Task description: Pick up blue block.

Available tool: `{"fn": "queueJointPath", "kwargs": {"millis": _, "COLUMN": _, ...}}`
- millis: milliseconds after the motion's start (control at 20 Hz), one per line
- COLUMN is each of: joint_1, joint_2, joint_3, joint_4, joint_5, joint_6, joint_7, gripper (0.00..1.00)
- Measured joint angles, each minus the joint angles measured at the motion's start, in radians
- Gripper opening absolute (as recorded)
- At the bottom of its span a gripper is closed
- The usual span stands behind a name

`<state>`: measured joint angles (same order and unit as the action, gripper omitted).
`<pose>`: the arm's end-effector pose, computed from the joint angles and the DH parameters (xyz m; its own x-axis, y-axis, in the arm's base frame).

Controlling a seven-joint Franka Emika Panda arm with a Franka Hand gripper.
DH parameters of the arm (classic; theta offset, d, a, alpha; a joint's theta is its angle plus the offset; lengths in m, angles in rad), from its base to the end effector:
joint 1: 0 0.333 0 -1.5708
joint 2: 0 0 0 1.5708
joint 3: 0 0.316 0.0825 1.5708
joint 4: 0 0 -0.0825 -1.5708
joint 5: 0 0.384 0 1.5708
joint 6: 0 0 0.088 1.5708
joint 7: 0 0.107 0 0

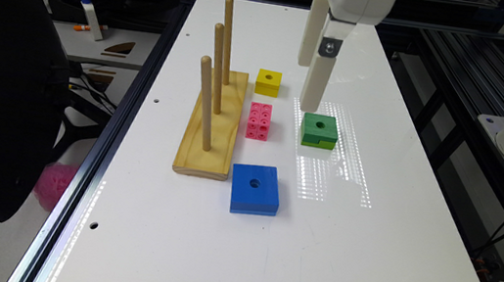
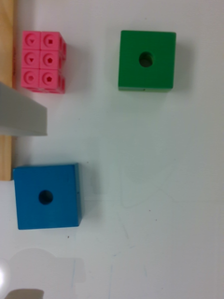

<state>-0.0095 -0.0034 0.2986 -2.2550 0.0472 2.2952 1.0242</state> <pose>0.5023 0.1505 0.3686 0.7211 -0.6928 -0.0082 -0.6921 -0.7197 -0.0552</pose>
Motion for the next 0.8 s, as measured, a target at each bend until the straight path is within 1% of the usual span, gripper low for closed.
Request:
{"fn": "queueJointPath", "kwargs": {"millis": 150, "joint_1": 0.000, "joint_2": 0.003, "joint_3": 0.010, "joint_4": 0.000, "joint_5": 0.0000, "joint_6": 0.000, "joint_7": 0.010, "gripper": 1.00}}
{"fn": "queueJointPath", "kwargs": {"millis": 250, "joint_1": 0.000, "joint_2": 0.016, "joint_3": 0.014, "joint_4": 0.000, "joint_5": -0.0003, "joint_6": 0.006, "joint_7": 0.014, "gripper": 1.00}}
{"fn": "queueJointPath", "kwargs": {"millis": 550, "joint_1": -0.001, "joint_2": 0.083, "joint_3": 0.014, "joint_4": -0.001, "joint_5": -0.0045, "joint_6": 0.069, "joint_7": 0.014, "gripper": 1.00}}
{"fn": "queueJointPath", "kwargs": {"millis": 750, "joint_1": -0.001, "joint_2": 0.095, "joint_3": 0.014, "joint_4": -0.002, "joint_5": -0.0049, "joint_6": 0.076, "joint_7": 0.015, "gripper": 1.00}}
{"fn": "queueJointPath", "kwargs": {"millis": 800, "joint_1": -0.001, "joint_2": 0.104, "joint_3": 0.014, "joint_4": -0.004, "joint_5": -0.0063, "joint_6": 0.083, "joint_7": 0.015, "gripper": 1.00}}
